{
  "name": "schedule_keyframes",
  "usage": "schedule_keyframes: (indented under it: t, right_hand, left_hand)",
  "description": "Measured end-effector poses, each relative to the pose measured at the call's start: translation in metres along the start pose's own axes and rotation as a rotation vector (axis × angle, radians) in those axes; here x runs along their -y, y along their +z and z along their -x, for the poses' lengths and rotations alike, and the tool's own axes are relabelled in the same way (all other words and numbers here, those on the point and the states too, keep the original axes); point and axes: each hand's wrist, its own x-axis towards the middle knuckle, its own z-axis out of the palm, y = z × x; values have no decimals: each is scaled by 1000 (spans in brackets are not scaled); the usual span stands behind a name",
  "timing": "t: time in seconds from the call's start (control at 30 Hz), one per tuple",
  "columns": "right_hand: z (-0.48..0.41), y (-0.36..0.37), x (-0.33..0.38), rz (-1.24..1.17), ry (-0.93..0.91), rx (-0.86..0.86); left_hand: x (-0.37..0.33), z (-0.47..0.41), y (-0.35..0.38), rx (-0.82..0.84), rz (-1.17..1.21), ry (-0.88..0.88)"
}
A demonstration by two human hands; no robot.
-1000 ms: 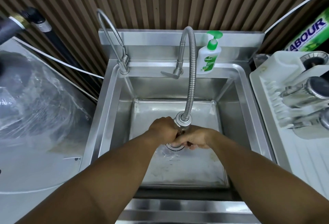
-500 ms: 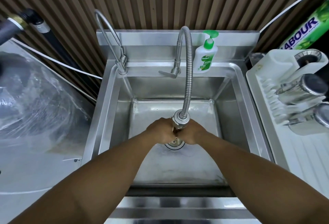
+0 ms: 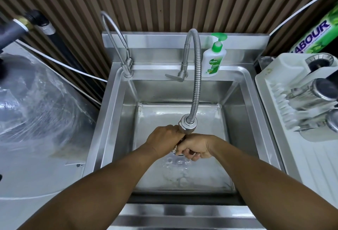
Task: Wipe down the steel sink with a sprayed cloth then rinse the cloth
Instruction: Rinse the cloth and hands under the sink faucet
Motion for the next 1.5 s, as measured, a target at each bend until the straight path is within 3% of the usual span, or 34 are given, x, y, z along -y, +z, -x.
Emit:
schedule_keyframes:
  t: [0.1, 0.2, 0.3, 0.4, 0.5, 0.63, 0.73, 0.83, 0.97, 1.03, 1.13, 1.2, 1.33, 1.43, 1.5]
  right_hand:
    - [-1, 1, 5, 308, -57, -240]
    - [-10, 0, 10, 419, -190, -405]
    - [-14, 0, 9, 460, -203, -583]
    - [-10, 2, 4, 445, -219, -724]
    - [-5, 4, 2, 499, -335, -724]
    - [0, 1, 6, 337, -476, -696]
    - [6, 2, 8, 229, -467, -671]
    - [11, 5, 11, 49, -480, -607]
    - [14, 9, 9, -45, -402, -528]
    - [17, 13, 10, -62, -388, -503]
    - [25, 18, 14, -83, -416, -462]
    - [30, 19, 14, -109, -428, -440]
    - [30, 16, 14, -156, -387, -431]
    - [22, 13, 10, -195, -333, -464]
    - [17, 12, 7, -227, -295, -476]
  left_hand:
    - [1, -9, -6, 100, -48, -76]
    - [1, -19, -8, 157, 10, -207]
    - [4, -27, -13, 201, 232, -338]
    - [9, -33, -16, 310, 491, -362]
    - [17, -41, -17, 404, 670, -307]
    - [23, -43, -17, 323, 924, -333]
    - [29, -41, -15, 358, 1041, -362]
    - [41, -40, -10, 415, 995, -405]
    - [73, -37, -23, 627, 1184, -462]
    - [87, -45, -39, 494, 1330, -539]
    - [89, -70, -60, -51, 1580, -777]
    - [83, -88, -72, -236, 1758, -854]
    - [72, -107, -84, -316, 1936, -833]
    - [65, -109, -82, -395, 1749, -858]
    - [62, -105, -77, -440, 1525, -764]
